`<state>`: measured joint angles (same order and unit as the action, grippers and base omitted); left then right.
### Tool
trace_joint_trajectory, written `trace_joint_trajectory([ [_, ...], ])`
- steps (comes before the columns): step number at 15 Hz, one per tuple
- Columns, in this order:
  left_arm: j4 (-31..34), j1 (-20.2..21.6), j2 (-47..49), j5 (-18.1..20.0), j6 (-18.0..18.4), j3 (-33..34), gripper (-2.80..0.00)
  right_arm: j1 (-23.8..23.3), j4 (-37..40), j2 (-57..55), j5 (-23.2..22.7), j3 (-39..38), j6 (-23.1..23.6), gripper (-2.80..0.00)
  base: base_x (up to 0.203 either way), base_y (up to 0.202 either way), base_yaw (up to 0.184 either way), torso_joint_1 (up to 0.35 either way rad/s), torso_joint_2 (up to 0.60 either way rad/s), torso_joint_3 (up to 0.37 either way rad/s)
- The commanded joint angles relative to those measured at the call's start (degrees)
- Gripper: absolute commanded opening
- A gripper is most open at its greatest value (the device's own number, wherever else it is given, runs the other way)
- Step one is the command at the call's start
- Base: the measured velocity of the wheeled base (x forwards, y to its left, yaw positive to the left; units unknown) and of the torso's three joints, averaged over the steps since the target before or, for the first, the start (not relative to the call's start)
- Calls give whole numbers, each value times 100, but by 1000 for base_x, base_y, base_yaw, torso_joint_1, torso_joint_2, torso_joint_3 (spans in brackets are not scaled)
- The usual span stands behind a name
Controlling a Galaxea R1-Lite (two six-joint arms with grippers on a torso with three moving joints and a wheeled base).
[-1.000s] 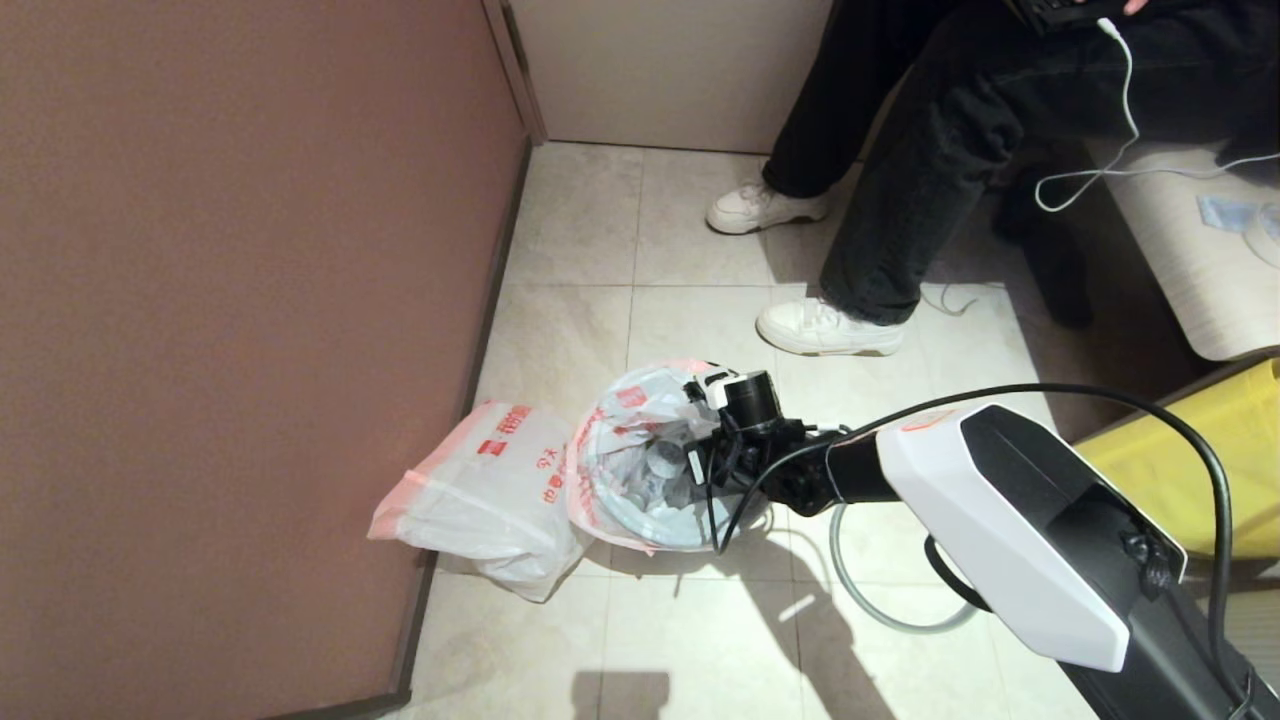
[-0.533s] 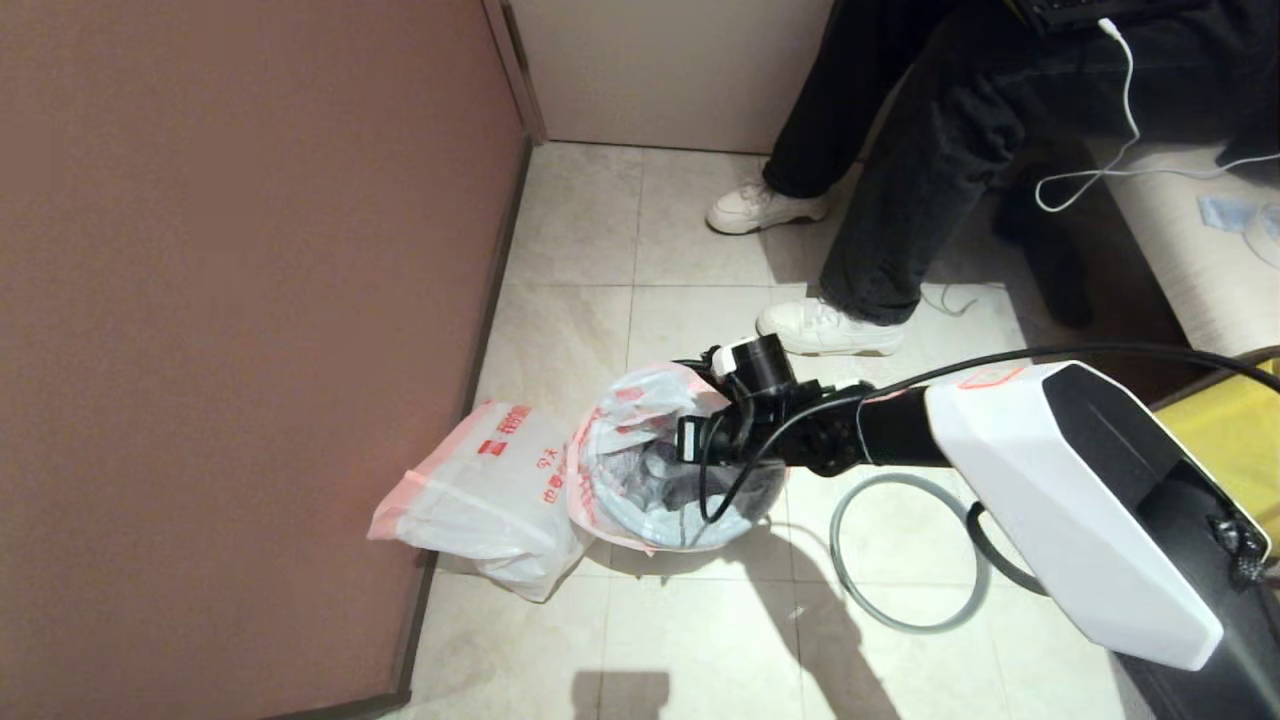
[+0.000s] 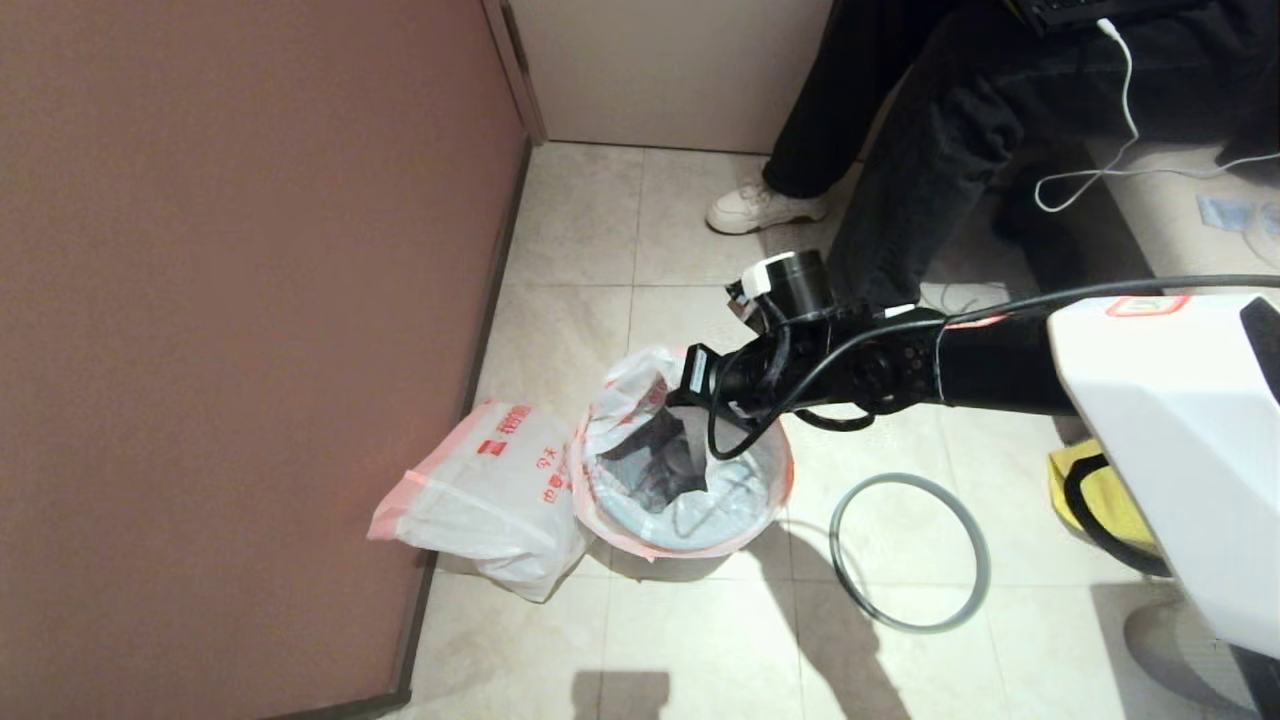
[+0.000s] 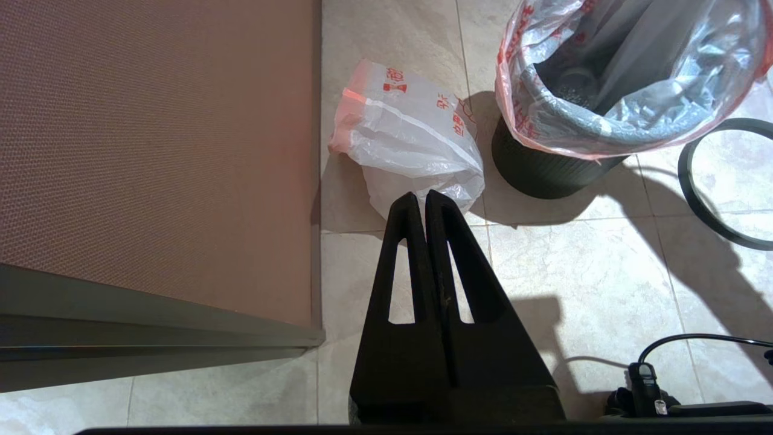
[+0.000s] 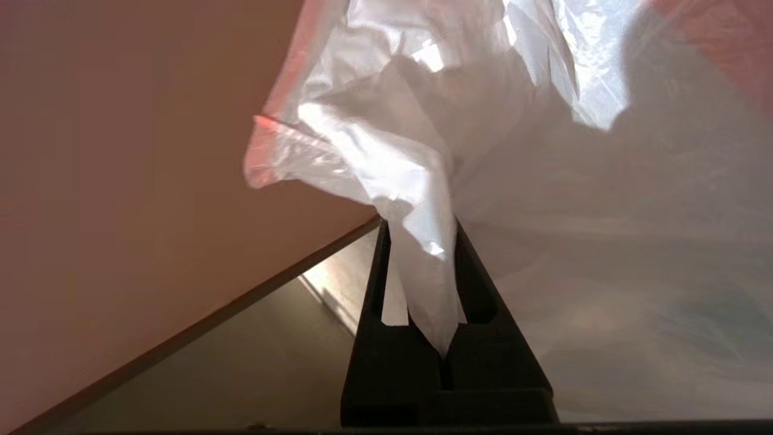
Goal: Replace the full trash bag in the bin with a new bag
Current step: Place the trash bag on the floor
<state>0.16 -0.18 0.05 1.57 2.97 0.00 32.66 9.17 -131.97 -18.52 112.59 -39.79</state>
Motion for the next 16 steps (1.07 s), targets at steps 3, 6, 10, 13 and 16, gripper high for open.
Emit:
trace_joint_trajectory([
  [3,2,1,4,1,1,0,-280,-164,126,624,-54,-3,-54,-280,0,0,0,0,0,0],
  [6,2,1,4,1,1,0,-280,-251,211,769,2,-9,2,-280,0,0,0,0,0,0],
  [10,2,-1,4,1,1,0,-280,-198,384,757,384,-67,499,-280,0,0,0,0,0,0],
  [13,2,1,4,1,1,0,-280,-35,839,756,1160,-224,1004,-280,0,0,0,0,0,0],
  [16,2,1,4,1,1,0,-280,5,915,1017,1480,-512,1183,0,0,0,0,0,0,0],
])
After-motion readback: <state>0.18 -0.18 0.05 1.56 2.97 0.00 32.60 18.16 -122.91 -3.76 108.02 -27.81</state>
